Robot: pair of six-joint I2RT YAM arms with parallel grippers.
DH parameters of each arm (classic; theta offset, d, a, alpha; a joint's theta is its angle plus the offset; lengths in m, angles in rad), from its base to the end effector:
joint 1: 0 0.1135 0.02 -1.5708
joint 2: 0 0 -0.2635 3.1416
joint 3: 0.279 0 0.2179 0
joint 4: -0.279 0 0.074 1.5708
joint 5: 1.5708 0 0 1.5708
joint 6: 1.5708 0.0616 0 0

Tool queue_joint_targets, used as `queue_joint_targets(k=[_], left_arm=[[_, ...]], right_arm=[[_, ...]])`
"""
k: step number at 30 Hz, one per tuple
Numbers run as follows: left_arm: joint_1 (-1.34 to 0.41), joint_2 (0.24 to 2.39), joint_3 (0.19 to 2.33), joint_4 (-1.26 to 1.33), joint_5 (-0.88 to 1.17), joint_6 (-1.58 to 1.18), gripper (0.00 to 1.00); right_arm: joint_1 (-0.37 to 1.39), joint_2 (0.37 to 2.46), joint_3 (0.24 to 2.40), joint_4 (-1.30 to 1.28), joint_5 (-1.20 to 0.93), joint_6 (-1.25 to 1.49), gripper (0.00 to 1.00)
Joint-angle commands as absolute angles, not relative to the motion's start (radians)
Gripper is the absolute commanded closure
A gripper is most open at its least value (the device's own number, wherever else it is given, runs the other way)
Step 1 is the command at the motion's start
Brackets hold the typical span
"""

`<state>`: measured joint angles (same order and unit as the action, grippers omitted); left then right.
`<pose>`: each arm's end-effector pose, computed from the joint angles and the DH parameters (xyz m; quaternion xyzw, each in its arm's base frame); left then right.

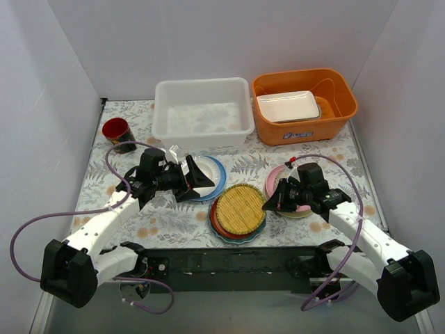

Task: Place the plates into the plastic bin on the countertop
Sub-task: Pick up the plate from the corner of the board.

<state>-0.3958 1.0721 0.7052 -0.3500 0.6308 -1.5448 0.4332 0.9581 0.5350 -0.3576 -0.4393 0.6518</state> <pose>0.1745 -0.1123 0.2445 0.3624 -0.7962 0.4843 0.0105 0.1490 0.0978 0.2065 0.0149 0.9046 0.3661 0.2179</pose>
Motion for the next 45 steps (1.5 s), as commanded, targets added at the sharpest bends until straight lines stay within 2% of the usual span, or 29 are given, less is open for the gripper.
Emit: queue_joint_targets(k=[1,18,25,30,42,45], left_arm=[[-0.410,1.038,0.692,-0.321,0.646,-1.551,0.02],[-0.426,1.017,0.680,-0.262,0.653,-1.548,0.02],[-0.440,1.026,0.655,-0.230,0.658,-1.571,0.02],[-0.512,1.049,0.611,-0.150,0.622,-1.620,0.02],[-0.707,1.213,0.644,-0.173,0.462,-1.626,0.02],[-0.738,1.232,0.646,-0.193,0.417,-1.626,0.02]], right_arm=[[0.437,0.922,0.595,-0.336,-0.436,0.670,0.99],[0.436,0.865,0.657,-0.322,-0.466,0.722,0.99],[0.436,0.894,0.594,-0.299,-0.506,0.709,0.99],[0.436,0.868,0.474,-0.236,-0.486,0.729,0.99],[0.436,0.873,0.410,-0.241,-0.428,0.709,0.99],[0.436,0.880,0.394,-0.238,-0.428,0.709,0.94]])
